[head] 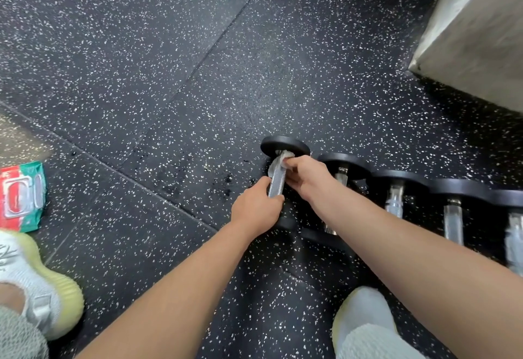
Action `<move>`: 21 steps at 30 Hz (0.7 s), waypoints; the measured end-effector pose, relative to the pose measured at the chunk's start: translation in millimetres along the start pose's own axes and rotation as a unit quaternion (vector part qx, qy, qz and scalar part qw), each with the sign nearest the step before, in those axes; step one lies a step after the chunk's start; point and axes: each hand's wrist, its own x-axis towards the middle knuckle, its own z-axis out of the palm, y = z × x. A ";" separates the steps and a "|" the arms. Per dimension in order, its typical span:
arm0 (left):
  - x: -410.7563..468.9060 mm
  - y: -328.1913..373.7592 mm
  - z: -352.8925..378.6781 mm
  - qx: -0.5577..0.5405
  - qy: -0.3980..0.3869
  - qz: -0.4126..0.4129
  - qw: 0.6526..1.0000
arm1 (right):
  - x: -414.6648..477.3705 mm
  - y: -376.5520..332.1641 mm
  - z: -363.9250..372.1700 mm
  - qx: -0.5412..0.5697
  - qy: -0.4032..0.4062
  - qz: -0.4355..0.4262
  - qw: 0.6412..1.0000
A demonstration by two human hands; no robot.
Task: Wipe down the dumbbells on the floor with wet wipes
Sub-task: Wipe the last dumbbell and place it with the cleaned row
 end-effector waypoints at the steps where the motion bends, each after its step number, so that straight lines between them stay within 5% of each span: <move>1: -0.8 0.8 -0.3 0.003 0.001 0.001 1.000 | -0.8 -1.6 3.8 -0.006 0.022 -0.001 1.000; 6: -6.5 7.5 1.3 0.021 0.009 -0.002 1.000 | -5.5 -4.6 24.9 -0.069 0.152 -0.004 0.986; 12: -15.2 18.7 8.6 0.065 0.025 0.018 0.997 | -0.7 7.5 27.4 -0.060 0.175 -0.012 0.983; 21: -8.0 9.5 7.4 0.023 0.023 -0.009 0.999 | 8.9 18.1 6.3 0.049 -0.048 -0.027 0.997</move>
